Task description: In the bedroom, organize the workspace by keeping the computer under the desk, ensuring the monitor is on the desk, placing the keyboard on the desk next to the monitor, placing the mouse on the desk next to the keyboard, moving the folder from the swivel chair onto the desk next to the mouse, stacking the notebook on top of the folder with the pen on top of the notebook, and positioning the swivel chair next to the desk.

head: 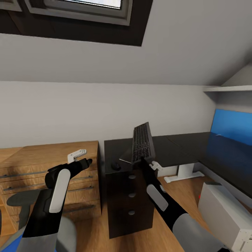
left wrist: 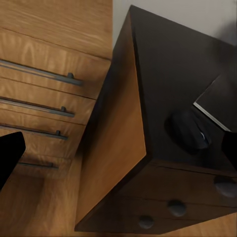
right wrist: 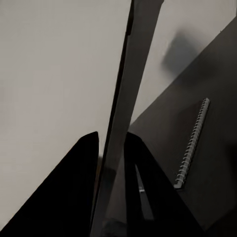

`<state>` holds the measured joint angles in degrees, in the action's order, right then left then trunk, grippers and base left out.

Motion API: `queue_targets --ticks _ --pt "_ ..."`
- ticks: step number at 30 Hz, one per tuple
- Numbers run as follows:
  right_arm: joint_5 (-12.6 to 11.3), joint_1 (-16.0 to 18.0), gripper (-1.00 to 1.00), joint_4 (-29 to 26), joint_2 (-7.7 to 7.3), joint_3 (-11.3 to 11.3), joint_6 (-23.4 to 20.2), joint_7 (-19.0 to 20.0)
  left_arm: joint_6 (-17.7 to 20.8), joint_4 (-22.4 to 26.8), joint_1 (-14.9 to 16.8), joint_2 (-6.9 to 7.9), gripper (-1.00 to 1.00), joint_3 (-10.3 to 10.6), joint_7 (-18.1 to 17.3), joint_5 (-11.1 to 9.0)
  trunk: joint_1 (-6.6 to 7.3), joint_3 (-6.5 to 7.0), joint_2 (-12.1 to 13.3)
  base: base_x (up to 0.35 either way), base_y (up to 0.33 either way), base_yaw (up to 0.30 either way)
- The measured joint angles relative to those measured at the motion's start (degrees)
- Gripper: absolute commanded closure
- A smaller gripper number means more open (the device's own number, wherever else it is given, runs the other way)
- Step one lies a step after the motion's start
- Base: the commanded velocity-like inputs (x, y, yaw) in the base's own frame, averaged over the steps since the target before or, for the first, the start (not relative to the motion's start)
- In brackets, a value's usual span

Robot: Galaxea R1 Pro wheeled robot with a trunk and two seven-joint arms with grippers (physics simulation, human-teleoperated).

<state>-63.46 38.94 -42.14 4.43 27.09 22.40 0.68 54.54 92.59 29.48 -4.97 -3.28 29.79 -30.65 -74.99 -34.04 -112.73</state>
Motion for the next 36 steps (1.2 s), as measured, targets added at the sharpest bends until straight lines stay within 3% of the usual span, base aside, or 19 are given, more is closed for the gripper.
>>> queue_targets --ticks 7,9,15,24,28,29,31,36 --pt "-0.4 -3.1 1.00 -6.8 -1.24 0.1 -0.4 -1.6 -0.1 -0.5 0.0 0.00 -1.00 0.1 0.1 0.0 1.54 1.25 2.8 0.000 0.000 0.000" --pt "-0.7 -3.8 1.00 -7.3 -1.30 0.1 -0.4 -2.5 -0.2 -3.3 0.0 0.00 -1.00 0.1 0.0 -0.3 1.97 1.61 3.6 0.000 0.000 0.000" --pt "-0.3 -4.4 1.00 -7.3 -1.46 0.1 -0.3 -2.7 -2.0 -8.7 -0.1 0.01 -1.00 0.1 -0.6 -0.6 3.29 2.69 6.0 0.000 0.000 0.000" --pt "0.2 -4.5 1.00 -6.8 -1.40 0.7 -0.1 -2.5 -2.8 -10.3 -0.9 0.06 -1.00 -0.1 -0.8 -0.8 5.27 4.31 9.6 0.000 0.000 0.000" --pt "0.2 -5.1 1.00 -6.8 -1.39 1.2 0.1 -2.3 -2.9 -12.1 -2.0 0.17 -1.00 -0.2 -0.9 -2.0 6.15 5.02 11.2 0.000 0.000 0.000" --pt "0.2 -6.5 1.00 -8.0 -1.83 1.3 -0.2 -2.2 -2.9 -15.8 -2.1 0.83 -1.00 -0.5 -1.1 -1.9 6.37 5.19 11.6 0.000 0.000 0.000" --pt "0.3 -6.6 1.00 -8.2 -1.90 1.4 -0.1 -2.2 -2.9 -16.3 -2.1 0.92 -1.00 -0.5 -1.1 -2.0 6.81 5.56 12.4 0.000 0.000 -0.068" --pt "0.2 -6.7 1.00 -8.4 -1.94 1.4 -0.3 -2.3 -3.0 -19.1 -2.1 1.09 -1.00 -0.6 -1.0 -1.9 6.82 5.57 12.5 0.000 0.000 -0.163"
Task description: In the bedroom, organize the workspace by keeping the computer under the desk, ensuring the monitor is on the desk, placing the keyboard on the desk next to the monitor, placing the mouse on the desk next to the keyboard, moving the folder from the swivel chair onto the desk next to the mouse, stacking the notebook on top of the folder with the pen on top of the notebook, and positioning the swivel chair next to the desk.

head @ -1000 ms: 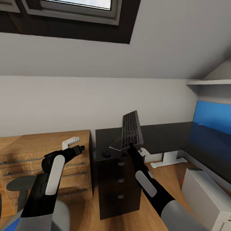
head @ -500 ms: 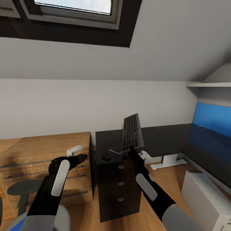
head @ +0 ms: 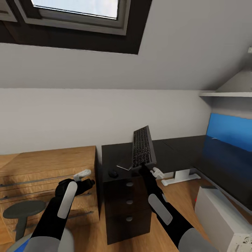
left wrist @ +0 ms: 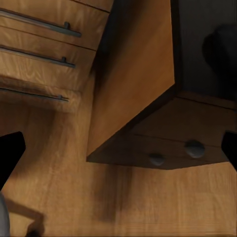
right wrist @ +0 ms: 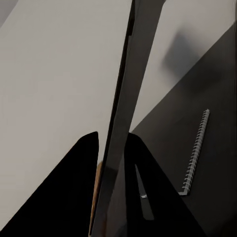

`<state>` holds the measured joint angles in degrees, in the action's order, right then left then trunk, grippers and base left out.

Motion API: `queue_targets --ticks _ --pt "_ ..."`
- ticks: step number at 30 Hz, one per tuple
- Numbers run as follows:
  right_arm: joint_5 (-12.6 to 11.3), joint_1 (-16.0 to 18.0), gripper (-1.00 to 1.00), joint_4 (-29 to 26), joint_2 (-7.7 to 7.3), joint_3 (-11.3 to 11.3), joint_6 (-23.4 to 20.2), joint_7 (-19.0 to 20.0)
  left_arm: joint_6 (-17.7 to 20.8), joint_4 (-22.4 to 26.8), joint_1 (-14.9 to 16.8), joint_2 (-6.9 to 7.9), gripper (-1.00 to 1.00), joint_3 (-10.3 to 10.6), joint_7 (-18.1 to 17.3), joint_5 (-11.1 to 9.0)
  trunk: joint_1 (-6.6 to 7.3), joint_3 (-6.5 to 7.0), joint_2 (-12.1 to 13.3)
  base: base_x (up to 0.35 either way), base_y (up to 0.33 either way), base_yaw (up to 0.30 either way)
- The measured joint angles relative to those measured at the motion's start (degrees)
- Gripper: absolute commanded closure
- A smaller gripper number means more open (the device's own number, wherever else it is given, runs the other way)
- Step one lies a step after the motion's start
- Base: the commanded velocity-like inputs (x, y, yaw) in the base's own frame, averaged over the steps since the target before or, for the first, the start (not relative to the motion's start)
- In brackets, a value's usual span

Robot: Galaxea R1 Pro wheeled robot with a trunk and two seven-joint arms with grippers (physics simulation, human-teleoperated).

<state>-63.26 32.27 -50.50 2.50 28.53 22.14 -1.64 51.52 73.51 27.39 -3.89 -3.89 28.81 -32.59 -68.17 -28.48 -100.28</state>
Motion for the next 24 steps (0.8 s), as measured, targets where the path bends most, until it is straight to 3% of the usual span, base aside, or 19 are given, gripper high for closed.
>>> queue_targets --ticks 7,18,24 --pt "0.1 0.0 1.00 -0.5 0.00 0.6 -0.1 0.0 -0.1 -1.3 0.0 0.07 -1.00 -2.8 -0.2 0.1 0.00 0.00 0.0 0.000 -0.158 -0.047" --pt "0.0 0.0 1.00 -0.9 0.00 2.0 0.0 0.0 -0.1 -1.4 0.0 0.08 -1.00 -3.4 -0.2 0.2 0.00 0.00 0.0 0.000 -0.303 0.000" --pt "0.1 0.0 1.00 -0.9 0.02 2.1 0.1 0.1 -0.1 -1.4 0.0 0.08 -1.00 -3.4 -0.2 0.2 0.00 0.00 0.0 0.000 -0.313 0.152"
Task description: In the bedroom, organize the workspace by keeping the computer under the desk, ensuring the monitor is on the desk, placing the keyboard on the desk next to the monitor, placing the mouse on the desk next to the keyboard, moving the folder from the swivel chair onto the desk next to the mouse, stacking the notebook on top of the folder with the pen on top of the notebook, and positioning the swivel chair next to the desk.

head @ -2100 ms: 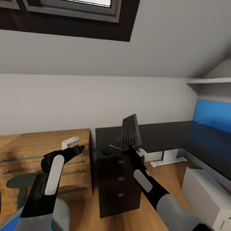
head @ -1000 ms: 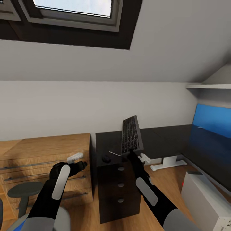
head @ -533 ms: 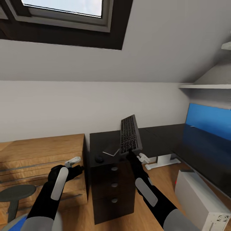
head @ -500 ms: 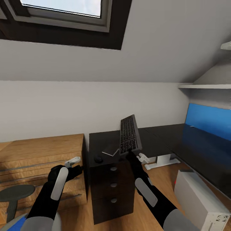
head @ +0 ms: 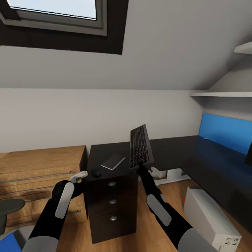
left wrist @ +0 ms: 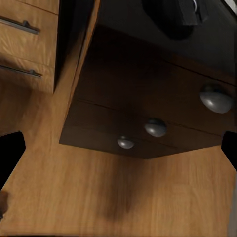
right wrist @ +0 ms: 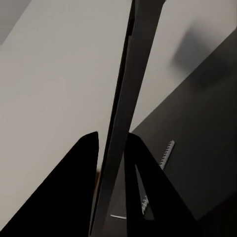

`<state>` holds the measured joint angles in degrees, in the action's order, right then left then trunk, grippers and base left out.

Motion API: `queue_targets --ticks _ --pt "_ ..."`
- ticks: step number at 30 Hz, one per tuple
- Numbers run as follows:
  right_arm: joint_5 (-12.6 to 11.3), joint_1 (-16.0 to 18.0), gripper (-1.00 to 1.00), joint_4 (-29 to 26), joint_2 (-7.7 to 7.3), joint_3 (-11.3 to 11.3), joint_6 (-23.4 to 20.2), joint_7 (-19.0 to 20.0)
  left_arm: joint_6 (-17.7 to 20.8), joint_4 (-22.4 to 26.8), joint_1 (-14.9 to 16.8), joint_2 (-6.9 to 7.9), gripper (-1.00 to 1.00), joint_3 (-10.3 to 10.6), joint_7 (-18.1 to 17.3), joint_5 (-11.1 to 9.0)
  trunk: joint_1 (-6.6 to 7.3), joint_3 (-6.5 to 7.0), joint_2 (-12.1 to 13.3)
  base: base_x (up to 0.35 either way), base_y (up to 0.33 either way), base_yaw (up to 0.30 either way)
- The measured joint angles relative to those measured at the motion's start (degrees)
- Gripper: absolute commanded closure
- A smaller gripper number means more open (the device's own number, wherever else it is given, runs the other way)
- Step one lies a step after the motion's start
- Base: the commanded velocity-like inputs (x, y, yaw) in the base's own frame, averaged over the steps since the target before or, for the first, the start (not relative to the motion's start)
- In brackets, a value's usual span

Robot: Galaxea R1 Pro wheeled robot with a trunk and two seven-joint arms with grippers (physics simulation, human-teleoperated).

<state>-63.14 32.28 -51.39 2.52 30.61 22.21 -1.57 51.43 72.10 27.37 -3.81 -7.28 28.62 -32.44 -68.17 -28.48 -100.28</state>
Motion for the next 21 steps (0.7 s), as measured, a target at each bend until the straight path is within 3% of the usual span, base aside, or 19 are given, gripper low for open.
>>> queue_targets --ticks 5,13,21 --pt "0.0 0.0 1.00 0.0 -0.06 0.0 0.0 0.0 0.0 -0.5 0.0 -0.01 -1.00 -0.1 0.1 0.0 -0.01 -0.03 0.0 -0.022 -0.169 0.158" --pt "1.8 0.0 1.00 -0.3 -0.17 0.0 -0.1 -0.2 -0.1 -1.0 0.0 -0.02 -1.00 -0.1 0.1 0.0 0.00 -0.04 0.0 -0.001 -0.002 0.003" --pt "2.1 0.0 1.00 -0.2 0.20 0.0 0.2 -0.2 -0.7 -1.0 0.0 -0.01 -1.00 0.0 0.1 0.0 0.00 -0.05 0.0 0.000 -0.015 0.000"
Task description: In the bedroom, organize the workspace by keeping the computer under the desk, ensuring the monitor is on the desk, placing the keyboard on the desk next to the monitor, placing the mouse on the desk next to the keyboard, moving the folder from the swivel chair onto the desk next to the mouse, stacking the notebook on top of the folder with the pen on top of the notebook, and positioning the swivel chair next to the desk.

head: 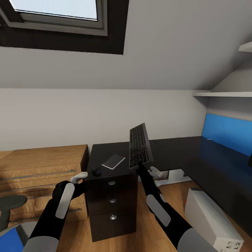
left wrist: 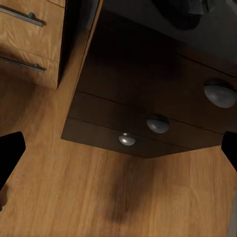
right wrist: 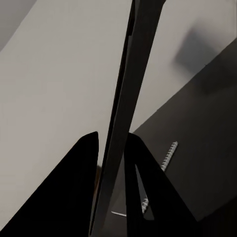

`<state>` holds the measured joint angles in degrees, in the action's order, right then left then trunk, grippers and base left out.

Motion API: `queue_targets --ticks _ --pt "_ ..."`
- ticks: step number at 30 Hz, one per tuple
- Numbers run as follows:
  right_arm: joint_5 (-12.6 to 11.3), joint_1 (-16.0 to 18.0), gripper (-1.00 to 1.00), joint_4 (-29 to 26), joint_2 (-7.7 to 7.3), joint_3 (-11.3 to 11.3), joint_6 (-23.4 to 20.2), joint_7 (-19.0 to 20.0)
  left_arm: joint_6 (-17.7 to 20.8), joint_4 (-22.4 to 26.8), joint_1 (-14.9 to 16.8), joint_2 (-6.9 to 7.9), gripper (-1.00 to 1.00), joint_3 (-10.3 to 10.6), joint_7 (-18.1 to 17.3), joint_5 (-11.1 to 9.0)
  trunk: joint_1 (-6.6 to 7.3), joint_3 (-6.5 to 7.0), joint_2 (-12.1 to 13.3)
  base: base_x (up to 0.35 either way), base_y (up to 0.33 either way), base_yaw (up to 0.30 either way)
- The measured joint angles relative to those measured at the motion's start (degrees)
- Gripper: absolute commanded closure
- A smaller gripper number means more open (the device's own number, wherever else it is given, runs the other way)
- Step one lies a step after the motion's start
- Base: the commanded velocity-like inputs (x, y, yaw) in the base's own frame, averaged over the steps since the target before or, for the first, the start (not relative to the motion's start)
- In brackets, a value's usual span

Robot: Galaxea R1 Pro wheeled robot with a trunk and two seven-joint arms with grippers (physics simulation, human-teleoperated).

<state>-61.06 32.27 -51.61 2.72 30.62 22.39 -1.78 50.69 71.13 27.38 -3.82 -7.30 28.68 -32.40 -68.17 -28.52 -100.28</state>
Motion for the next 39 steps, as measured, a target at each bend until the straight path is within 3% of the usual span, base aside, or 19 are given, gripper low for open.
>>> queue_targets --ticks 19,21,23,28,35,39 --pt "0.0 0.0 1.00 0.0 -0.15 0.1 -0.1 0.2 -2.5 -0.5 0.0 -0.07 -1.00 0.0 0.0 -0.1 -0.01 0.00 0.0 -0.083 -0.268 0.000" --pt "0.1 0.0 1.00 0.0 -0.22 0.4 -0.1 0.3 -2.5 -1.5 0.0 -0.04 -1.00 0.0 0.0 0.0 -0.01 0.00 0.0 -0.044 -0.124 0.000" --pt "0.2 -0.2 1.00 0.0 -0.27 2.3 -0.2 0.2 -2.4 -4.1 0.0 -0.02 -1.00 0.2 -0.1 0.2 0.00 -0.01 0.0 -0.013 -0.036 0.000" --pt "0.2 -0.4 1.00 -2.2 -0.86 3.1 -0.3 -0.2 -2.5 -11.2 0.0 0.01 -1.00 0.4 0.0 1.2 0.87 0.71 1.6 -0.002 -0.006 0.000" --pt "0.3 -1.1 1.00 0.2 -0.36 3.2 -0.4 -0.3 -3.6 -11.1 -2.3 -0.25 -1.00 0.1 -0.5 1.0 0.87 0.71 1.6 0.000 0.000 0.000" --pt "0.3 -0.8 1.00 1.4 -0.64 3.5 0.5 0.2 -4.1 -11.7 -3.6 0.70 -1.00 0.1 0.1 0.5 1.52 1.24 2.8 0.000 0.000 0.000"
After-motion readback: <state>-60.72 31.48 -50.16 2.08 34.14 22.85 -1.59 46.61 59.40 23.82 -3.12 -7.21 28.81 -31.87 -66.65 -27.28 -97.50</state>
